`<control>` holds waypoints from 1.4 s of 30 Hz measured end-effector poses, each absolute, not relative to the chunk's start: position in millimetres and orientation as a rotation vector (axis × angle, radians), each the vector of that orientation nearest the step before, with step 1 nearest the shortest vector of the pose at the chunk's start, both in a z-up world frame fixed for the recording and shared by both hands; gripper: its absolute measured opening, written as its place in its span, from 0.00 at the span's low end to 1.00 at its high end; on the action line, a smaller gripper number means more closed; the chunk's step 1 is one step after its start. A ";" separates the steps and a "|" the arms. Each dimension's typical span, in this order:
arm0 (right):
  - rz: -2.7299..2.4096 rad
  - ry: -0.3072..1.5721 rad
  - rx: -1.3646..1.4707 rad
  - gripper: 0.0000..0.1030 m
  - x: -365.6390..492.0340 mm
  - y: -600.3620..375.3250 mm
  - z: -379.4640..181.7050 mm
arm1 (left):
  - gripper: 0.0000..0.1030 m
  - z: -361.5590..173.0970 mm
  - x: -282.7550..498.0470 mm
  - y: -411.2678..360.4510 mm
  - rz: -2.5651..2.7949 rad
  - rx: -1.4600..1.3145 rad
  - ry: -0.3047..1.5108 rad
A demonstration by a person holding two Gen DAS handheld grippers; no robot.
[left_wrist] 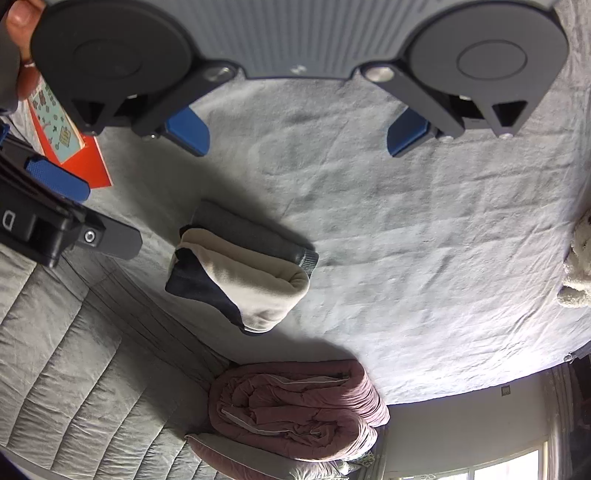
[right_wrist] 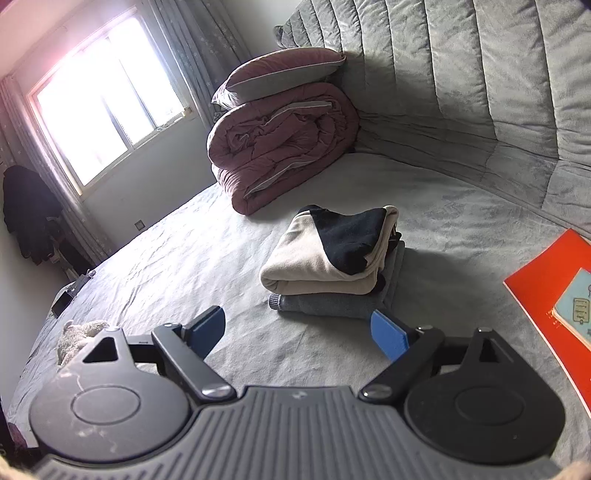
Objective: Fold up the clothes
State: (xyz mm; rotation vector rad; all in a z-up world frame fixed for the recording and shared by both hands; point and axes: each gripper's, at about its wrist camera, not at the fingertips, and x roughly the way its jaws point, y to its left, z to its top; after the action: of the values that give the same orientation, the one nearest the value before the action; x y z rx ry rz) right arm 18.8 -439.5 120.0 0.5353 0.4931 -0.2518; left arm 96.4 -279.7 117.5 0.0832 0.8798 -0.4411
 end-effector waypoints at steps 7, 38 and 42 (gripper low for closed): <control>-0.249 0.489 0.495 0.95 -14.9 -420.2 144.7 | 0.99 139.6 62.2 -260.2 -0.427 0.103 0.888; -0.074 0.472 0.408 1.00 -139.8 -317.6 232.2 | 0.99 226.1 -93.7 -130.7 -0.397 0.142 0.832; -0.070 0.483 0.388 1.00 -147.8 -304.6 225.7 | 0.99 222.2 -102.6 -114.8 -0.367 0.144 0.823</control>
State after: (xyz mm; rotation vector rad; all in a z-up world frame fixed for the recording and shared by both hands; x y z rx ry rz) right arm -147.8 -304.6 225.7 0.3879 0.4827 -0.0699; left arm -102.7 -114.8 222.2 0.1437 0.8233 -0.3666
